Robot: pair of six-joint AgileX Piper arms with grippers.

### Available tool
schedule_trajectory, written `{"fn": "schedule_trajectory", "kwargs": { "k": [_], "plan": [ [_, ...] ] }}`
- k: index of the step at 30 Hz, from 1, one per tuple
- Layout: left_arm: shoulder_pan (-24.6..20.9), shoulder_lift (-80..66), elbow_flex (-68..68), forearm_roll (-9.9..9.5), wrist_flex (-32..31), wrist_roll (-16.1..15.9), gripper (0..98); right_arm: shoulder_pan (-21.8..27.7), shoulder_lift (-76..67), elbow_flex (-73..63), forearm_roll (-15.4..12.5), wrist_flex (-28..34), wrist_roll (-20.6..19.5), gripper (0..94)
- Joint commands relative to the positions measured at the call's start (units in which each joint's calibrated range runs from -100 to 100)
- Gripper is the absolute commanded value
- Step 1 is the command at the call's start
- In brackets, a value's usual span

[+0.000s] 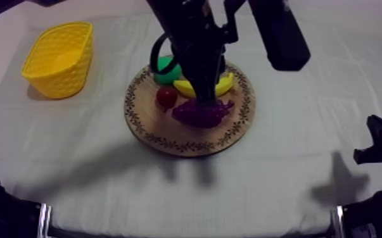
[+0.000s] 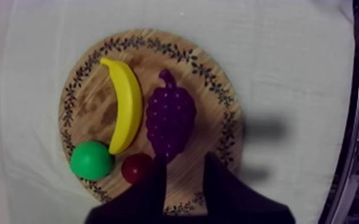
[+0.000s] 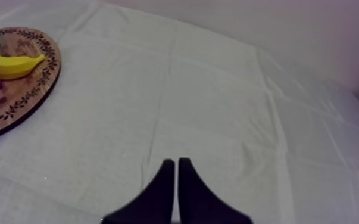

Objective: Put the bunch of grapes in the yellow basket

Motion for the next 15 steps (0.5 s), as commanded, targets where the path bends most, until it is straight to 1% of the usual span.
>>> {"fn": "schedule_trajectory", "kwargs": {
  "k": [1,10,15],
  "plan": [
    [-0.2,0.3,-0.1,-0.01,0.1,0.0,38.4,0.0,0.0,0.0,0.0,0.0,0.0,0.3],
    [0.0,1.7,-0.9,-0.59,0.5,0.4,54.1,0.0,0.0,0.0,0.0,0.0,0.0,0.3],
    [0.3,2.1,-0.6,-0.31,1.1,1.0,65.0,0.0,0.0,0.0,0.0,0.0,0.0,0.3]
  ]
}}
